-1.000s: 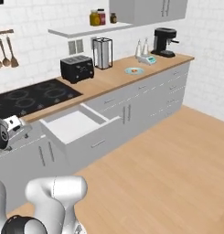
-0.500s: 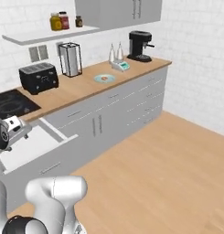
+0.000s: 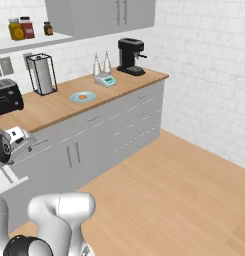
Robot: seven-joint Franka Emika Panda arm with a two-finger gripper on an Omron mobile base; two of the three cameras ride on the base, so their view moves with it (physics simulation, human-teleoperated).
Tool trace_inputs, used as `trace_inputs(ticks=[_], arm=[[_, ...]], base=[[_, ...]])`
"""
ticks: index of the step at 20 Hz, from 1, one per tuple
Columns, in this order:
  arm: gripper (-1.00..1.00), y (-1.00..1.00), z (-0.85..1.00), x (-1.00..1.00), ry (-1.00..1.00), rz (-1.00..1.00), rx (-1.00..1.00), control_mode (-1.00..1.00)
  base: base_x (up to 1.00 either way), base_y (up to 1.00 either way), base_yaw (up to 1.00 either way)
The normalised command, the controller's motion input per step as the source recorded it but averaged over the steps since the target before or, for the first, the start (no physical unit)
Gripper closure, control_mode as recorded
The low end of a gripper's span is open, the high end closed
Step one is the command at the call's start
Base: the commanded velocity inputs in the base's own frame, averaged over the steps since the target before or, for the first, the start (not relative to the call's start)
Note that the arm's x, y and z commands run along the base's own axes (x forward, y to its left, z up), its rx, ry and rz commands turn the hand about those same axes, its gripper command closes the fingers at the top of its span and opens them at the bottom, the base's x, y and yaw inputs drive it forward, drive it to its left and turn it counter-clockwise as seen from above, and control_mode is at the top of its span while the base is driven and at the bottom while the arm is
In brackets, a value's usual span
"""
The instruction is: Pick up the knife from the drawer and place it on the cutting board. Then place the meat from the plate to the cutting board.
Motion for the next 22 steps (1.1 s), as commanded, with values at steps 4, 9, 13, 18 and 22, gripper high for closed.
trace_inputs(ticks=[4,9,13,18,22], arm=[[-1.00,0.00,0.00,0.00,0.00,0.00,0.00,1.00],[-1.00,0.00,0.00,0.00,0.00,0.00,0.00,1.00],[-1.00,0.00,0.00,0.00,0.00,0.00,0.00,1.00],[-1.00,0.00,0.00,0.00,0.00,0.00,0.00,1.00],[-1.00,0.00,0.00,0.00,0.00,0.00,0.00,1.00]], base=[[1.00,-0.25,0.12],[1.00,-0.07,0.23],[1.00,0.00,0.30],[1.00,-0.17,0.39],[0.96,-0.49,0.36]])
